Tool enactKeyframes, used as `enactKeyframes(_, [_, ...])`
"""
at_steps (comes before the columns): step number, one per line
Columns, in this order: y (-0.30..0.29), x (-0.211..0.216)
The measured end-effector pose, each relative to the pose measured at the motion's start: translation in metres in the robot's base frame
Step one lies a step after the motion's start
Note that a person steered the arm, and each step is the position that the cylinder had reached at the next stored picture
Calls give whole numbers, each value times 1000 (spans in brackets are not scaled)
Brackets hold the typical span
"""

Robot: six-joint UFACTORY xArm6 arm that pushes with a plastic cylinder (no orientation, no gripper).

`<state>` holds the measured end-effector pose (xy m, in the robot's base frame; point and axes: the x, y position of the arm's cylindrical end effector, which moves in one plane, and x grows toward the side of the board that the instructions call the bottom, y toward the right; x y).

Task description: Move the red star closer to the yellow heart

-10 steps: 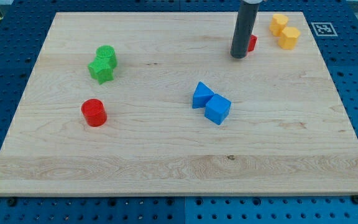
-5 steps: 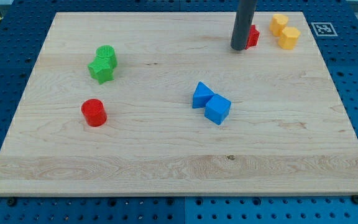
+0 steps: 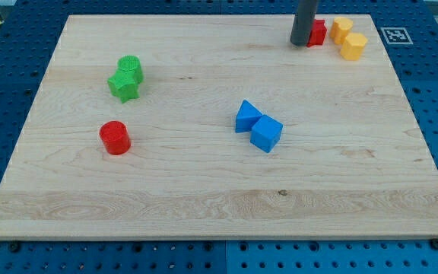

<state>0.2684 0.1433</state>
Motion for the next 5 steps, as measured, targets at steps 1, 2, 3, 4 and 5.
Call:
enactKeyframes(1, [0,-5])
enactKeyframes(2, [0,-14])
enactKeyframes(3, [0,-14])
enactKeyframes(4, [-19,12])
enactKeyframes(5, [-30,25])
